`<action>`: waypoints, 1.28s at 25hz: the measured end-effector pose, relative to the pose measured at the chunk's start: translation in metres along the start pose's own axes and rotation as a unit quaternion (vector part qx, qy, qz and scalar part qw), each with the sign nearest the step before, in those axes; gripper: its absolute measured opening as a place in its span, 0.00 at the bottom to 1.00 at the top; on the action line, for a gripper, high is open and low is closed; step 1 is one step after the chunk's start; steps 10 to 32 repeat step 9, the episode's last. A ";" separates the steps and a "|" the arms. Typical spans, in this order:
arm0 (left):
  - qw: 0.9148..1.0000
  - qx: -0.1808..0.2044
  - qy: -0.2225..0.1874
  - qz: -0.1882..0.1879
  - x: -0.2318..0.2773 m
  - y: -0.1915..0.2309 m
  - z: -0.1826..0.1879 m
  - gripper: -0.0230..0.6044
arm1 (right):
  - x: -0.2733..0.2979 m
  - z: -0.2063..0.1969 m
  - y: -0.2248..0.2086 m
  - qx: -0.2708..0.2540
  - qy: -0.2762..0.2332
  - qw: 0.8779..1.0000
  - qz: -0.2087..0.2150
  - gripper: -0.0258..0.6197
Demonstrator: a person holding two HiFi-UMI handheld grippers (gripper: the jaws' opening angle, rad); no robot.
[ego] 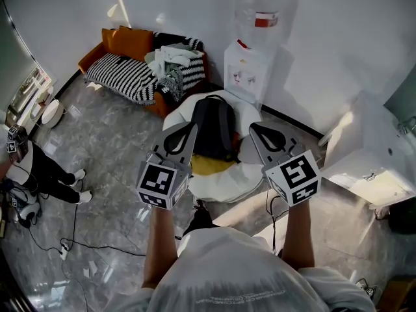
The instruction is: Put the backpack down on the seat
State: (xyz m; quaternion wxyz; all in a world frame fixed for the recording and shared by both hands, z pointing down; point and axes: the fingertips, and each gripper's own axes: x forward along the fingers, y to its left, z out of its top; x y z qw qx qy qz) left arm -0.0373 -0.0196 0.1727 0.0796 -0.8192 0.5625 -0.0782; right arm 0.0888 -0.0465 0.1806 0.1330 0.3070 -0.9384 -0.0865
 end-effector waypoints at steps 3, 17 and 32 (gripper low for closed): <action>1.000 -0.001 0.003 -0.002 0.000 -0.001 -0.001 0.04 | 0.000 -0.002 0.000 0.002 0.002 1.000 -0.001 0.04; 1.000 -0.002 0.003 -0.002 0.005 0.003 -0.005 0.04 | 0.003 -0.004 -0.006 0.002 0.001 1.000 -0.007 0.04; 1.000 -0.002 0.003 -0.002 0.005 0.003 -0.005 0.04 | 0.003 -0.004 -0.006 0.002 0.001 1.000 -0.007 0.04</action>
